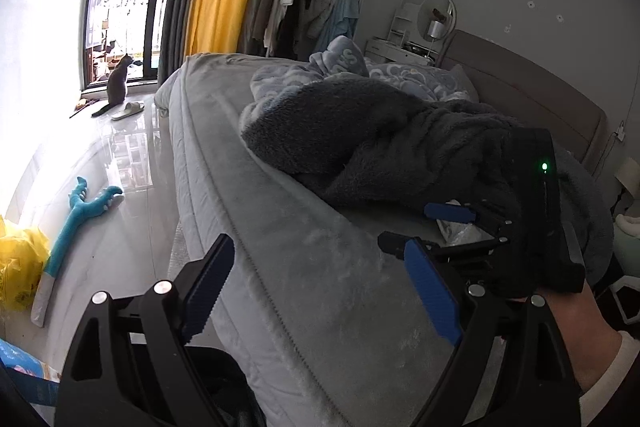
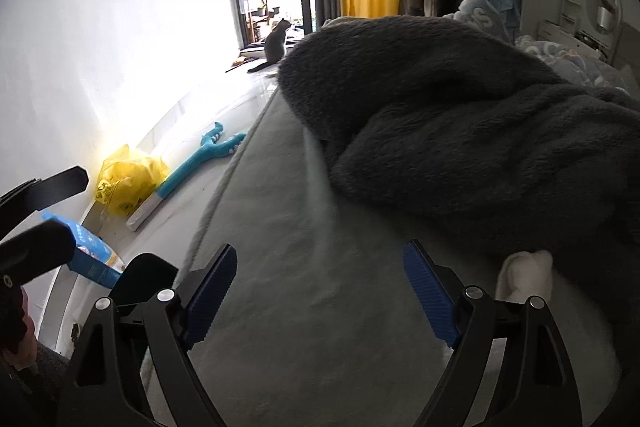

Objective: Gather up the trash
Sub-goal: 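Move both open tools back over the bed toward the sock ball and bubble wrap, then grasp the bubble wrap with the left tool while the right tool grasps the white sock ball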

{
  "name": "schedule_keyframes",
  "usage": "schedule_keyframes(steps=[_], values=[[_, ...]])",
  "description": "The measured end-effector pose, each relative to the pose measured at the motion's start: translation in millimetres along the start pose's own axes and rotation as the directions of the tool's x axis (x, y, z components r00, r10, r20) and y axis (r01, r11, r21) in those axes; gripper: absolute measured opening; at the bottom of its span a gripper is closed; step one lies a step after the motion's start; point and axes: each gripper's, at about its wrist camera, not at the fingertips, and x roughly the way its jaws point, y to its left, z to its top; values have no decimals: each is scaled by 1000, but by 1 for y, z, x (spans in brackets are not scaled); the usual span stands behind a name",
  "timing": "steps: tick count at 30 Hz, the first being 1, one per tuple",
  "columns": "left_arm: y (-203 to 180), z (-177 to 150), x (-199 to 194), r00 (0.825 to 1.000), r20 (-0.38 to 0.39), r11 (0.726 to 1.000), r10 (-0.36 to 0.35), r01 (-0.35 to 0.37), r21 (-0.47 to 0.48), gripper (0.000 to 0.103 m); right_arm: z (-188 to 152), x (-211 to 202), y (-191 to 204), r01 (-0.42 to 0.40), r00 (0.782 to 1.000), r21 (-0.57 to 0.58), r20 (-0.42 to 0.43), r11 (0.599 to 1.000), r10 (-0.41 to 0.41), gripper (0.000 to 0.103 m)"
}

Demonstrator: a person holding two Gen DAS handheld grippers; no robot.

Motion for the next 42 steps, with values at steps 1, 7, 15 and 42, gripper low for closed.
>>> schedule_keyframes(steps=[1,7,15,42], values=[[-3,1,4,1000,-2,1000,-6,6,4,89,1,0,-10,14,1000,14,5,1000,-14,87],[-23,0,36,996,-51,997,-68,70,30,89,1,-1,-56,74,997,85,17,994,-76,87],[-55,-8,76,982,-114,985,-149,157,71,89,-9,2,-107,130,991,153,-12,980,-130,87],[-140,-35,158,879,-307,883,-365,431,185,68,-42,46,-184,-68,985,322,-131,944,115,60]])
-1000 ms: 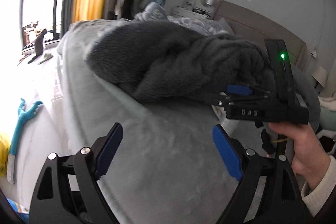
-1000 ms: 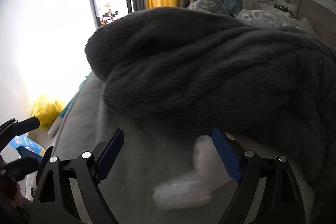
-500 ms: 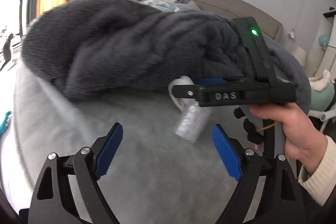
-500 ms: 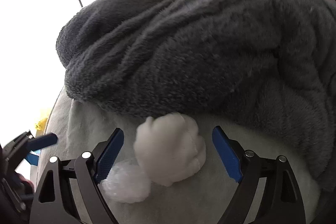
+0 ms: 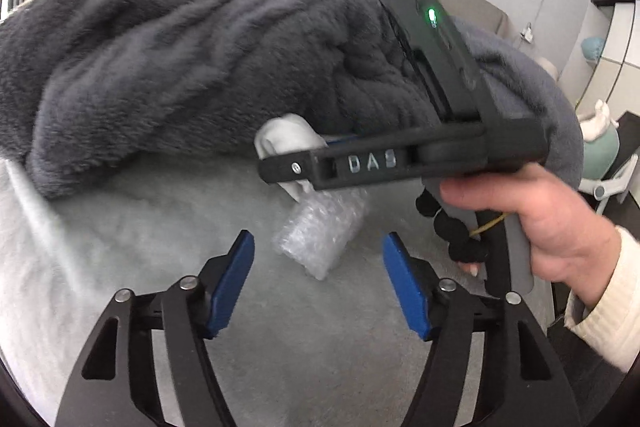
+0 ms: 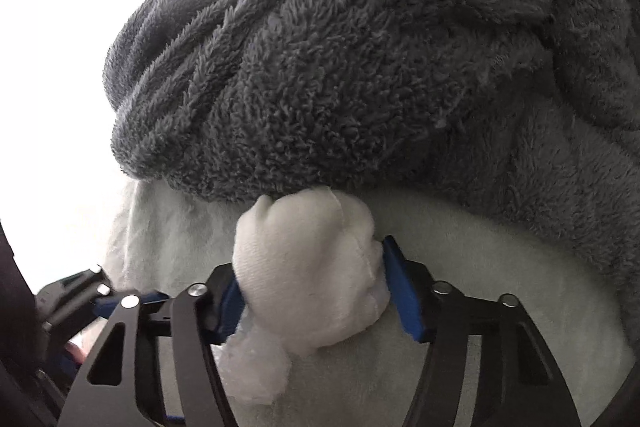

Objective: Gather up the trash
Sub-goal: 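Grasp the bubble wrap with the left tool while the right tool grasps the white sock ball, then carry the bubble wrap and sock ball in both tools over the teal bin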

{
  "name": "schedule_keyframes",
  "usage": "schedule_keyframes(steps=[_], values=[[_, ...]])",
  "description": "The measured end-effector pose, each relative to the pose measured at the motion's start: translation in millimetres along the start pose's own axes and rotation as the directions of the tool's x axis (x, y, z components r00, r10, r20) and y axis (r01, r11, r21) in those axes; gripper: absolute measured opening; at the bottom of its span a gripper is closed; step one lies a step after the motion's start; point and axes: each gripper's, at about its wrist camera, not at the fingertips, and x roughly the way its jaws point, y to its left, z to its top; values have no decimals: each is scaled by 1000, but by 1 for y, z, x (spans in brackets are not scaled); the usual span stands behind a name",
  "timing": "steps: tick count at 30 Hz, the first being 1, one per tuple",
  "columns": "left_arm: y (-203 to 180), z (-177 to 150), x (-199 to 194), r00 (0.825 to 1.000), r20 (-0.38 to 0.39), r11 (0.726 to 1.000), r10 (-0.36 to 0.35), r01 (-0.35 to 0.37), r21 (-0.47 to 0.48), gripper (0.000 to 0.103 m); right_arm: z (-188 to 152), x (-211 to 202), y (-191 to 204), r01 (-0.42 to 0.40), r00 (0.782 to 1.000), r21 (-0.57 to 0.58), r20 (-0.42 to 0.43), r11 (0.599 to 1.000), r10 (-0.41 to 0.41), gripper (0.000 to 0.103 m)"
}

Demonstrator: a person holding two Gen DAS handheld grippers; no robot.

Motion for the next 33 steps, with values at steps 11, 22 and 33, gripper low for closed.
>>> schedule_keyframes(steps=[11,22,33], values=[[-8,-1,23,998,-55,1000,-5,6,10,48,-24,-15,-14,-44,999,34,-13,998,45,54],[-26,-1,8,998,-43,998,46,-44,43,44,-37,-48,-2,6,999,43,43,999,-8,53],[-17,-25,-39,987,18,983,161,-159,-96,44,-55,-72,44,14,997,6,76,1000,-15,53]])
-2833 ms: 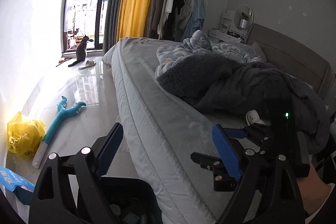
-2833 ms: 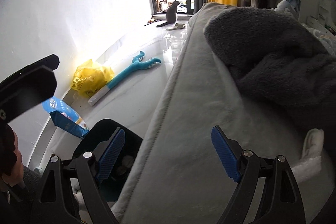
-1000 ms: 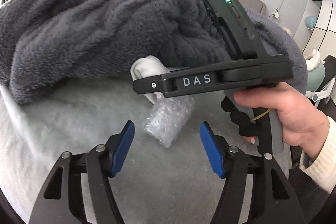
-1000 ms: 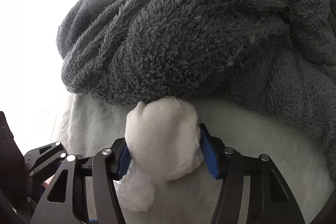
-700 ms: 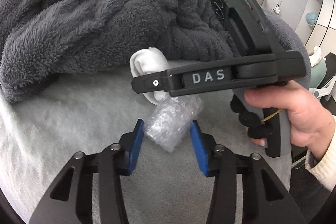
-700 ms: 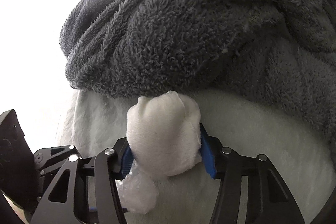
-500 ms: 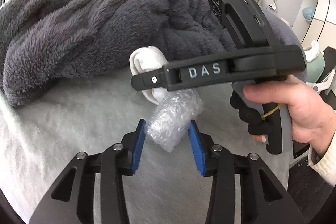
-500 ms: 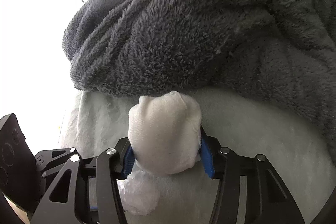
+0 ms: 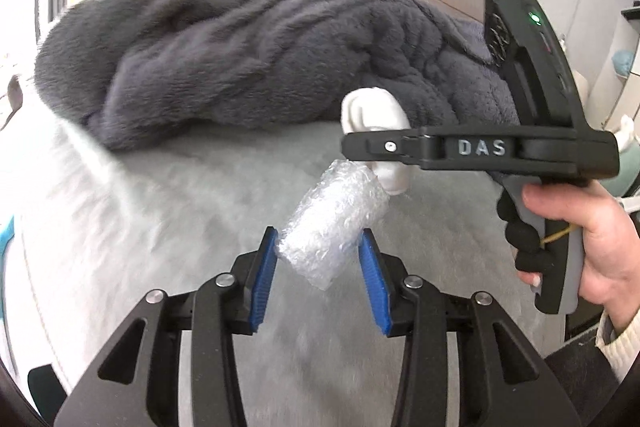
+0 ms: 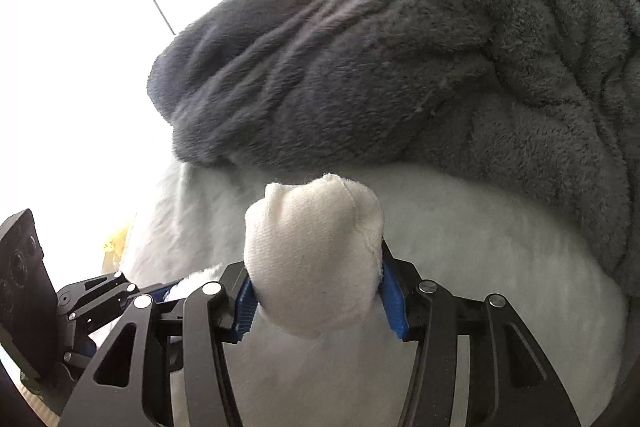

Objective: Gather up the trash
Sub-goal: 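Carry the bubble wrap and sock ball in both tools over the teal bin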

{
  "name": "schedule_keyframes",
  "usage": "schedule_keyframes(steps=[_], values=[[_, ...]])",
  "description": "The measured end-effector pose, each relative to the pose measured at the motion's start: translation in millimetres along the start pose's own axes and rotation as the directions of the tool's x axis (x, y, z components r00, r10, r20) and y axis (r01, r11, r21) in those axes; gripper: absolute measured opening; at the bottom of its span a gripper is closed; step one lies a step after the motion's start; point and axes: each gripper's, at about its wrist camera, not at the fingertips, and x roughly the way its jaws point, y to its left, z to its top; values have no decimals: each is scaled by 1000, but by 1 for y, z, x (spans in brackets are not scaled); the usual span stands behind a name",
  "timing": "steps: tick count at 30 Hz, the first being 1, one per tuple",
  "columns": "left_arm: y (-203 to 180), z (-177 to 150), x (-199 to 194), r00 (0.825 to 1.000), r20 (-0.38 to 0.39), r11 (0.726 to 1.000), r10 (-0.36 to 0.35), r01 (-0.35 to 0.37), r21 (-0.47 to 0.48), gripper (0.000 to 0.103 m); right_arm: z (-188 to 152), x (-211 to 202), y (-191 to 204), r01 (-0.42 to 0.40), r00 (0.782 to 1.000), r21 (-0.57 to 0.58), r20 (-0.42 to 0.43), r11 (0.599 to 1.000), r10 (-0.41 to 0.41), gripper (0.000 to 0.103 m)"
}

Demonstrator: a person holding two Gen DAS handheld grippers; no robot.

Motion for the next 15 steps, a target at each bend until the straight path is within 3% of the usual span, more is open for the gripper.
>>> schedule_keyframes(steps=[8,15], values=[[23,-22,-45,993,62,987,104,-95,-126,44,-26,-23,49,-12,1000,-84,23,996,14,53],[45,-47,-86,970,85,959,228,-208,-191,44,-41,-39,75,-42,998,-127,31,991,47,53]])
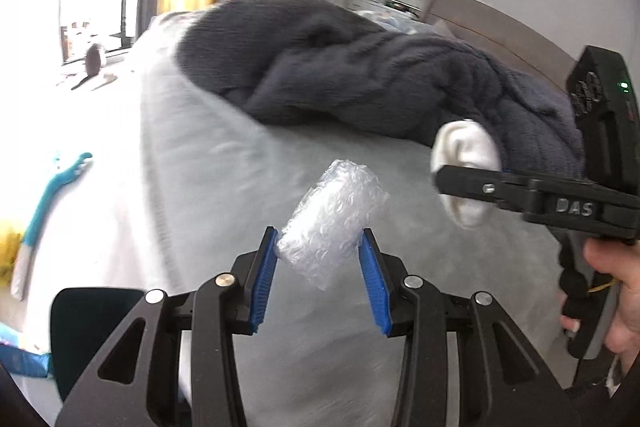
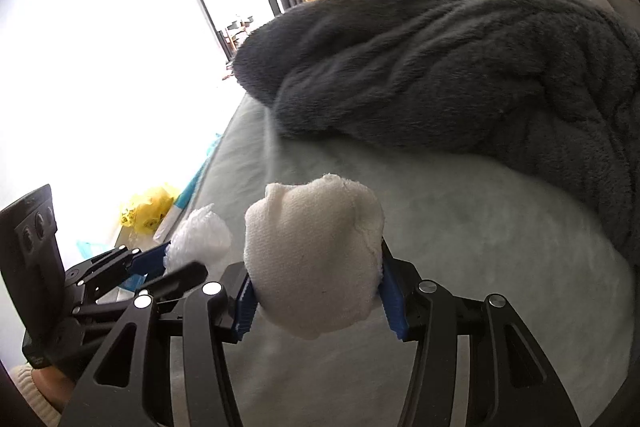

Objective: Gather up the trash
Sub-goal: 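Carry the bubble wrap and sock ball in both tools over the teal bin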

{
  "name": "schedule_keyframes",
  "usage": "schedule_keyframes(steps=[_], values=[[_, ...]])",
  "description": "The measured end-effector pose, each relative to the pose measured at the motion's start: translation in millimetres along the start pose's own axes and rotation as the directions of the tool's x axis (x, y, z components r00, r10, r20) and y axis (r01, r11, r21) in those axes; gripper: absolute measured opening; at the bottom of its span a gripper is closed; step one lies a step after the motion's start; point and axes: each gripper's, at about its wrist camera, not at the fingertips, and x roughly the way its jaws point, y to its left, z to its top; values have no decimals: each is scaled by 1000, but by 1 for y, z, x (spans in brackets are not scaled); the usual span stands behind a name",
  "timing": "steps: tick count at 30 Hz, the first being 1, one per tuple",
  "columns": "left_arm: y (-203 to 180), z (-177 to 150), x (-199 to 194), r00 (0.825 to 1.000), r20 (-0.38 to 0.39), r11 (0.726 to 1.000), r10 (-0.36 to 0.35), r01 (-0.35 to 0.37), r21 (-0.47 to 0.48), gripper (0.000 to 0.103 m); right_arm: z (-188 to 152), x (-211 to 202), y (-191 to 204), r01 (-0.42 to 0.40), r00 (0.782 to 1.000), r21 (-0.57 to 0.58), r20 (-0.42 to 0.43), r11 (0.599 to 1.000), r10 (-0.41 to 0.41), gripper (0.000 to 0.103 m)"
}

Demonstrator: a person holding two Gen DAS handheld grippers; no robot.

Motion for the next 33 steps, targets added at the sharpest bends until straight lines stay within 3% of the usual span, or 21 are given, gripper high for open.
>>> schedule_keyframes(steps=[5,14,18,24,29,33], values=[[28,-17,-14,995,-11,995,97,-97,-38,44,-2,10,24,-23,1000,-39,-11,999,23,53],[83,-46,-17,981,-99,977,169,-180,-115,44,-4,31,61,-74,996,-96,-56,993,69,53],[116,-64,-20,968,-142,950,209,-235,-204,44,-3,43,73,-120,991,-82,-68,989,115,53],[147,-85,-25,942,-197,916,270,-315,-249,44,-6,49,88,-143,988,-97,-75,985,136,53],[170,-101,-22,926,-254,875,280,-355,-329,44,-4,50,90,-155,987,-81,-57,985,150,53],[179,-114,-11,899,-322,850,298,-403,-339,44,-6,60,98,-189,980,-98,-75,977,182,53]])
